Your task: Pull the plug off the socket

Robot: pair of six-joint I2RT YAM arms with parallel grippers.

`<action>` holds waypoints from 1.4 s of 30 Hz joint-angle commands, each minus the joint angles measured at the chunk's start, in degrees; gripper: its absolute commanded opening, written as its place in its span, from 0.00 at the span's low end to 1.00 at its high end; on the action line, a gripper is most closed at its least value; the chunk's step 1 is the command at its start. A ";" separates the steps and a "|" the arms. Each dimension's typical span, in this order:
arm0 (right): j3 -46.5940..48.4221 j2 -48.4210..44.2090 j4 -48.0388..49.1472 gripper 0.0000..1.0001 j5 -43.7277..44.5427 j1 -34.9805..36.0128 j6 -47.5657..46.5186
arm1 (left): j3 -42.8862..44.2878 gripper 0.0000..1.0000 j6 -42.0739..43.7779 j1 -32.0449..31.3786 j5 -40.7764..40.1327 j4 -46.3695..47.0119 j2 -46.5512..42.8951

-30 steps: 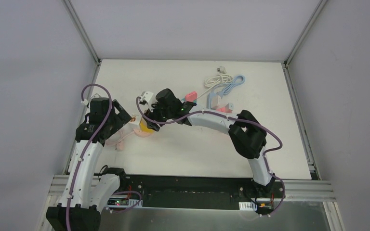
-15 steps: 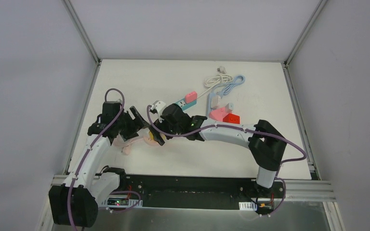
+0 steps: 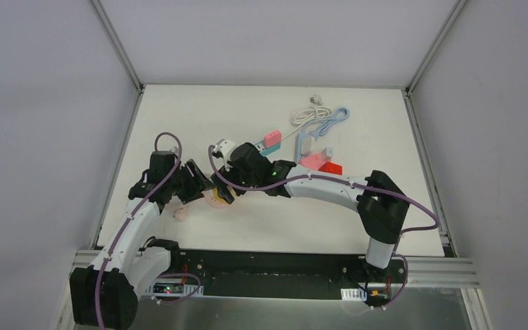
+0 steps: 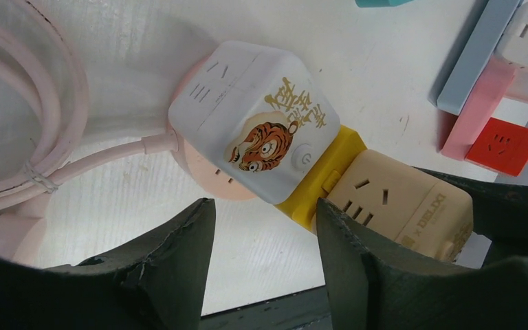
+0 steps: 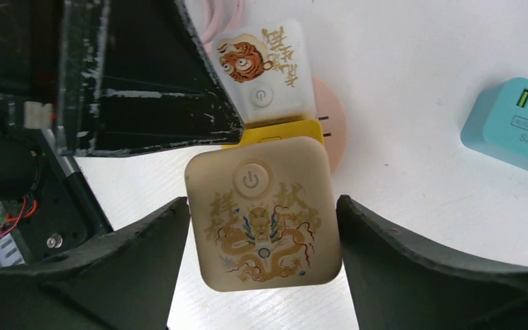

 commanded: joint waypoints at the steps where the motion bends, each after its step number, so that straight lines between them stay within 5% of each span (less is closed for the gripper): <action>1: 2.09 -2.05 1.28 0.77 -5.83 -1.09 -2.05 | -1.51 0.55 0.32 -0.31 2.29 3.62 0.53; 6: 3.33 -0.32 0.31 0.57 -6.33 -2.17 -2.02 | -1.31 0.44 0.86 -0.32 2.12 2.50 2.88; 8: 3.83 -0.07 0.48 0.37 -8.95 -3.28 -0.88 | -1.34 0.39 1.28 -0.46 0.57 1.35 3.13; 14: 4.54 0.06 3.85 0.00 -16.79 -5.80 3.80 | -2.08 0.34 1.46 -2.15 -2.44 -0.06 2.24; 26: 3.07 -0.76 5.21 0.00 -0.19 1.23 -5.42 | -6.64 0.27 -1.81 -4.87 -6.39 -0.90 3.31; 36: -0.03 -3.55 13.14 0.00 -18.19 -3.22 4.93 | -8.15 0.26 -2.10 -4.88 -6.21 0.20 1.90; 42: 0.84 -2.24 8.18 0.00 -9.57 0.06 -2.69 | -7.98 0.26 -1.90 -4.88 -6.36 0.04 1.92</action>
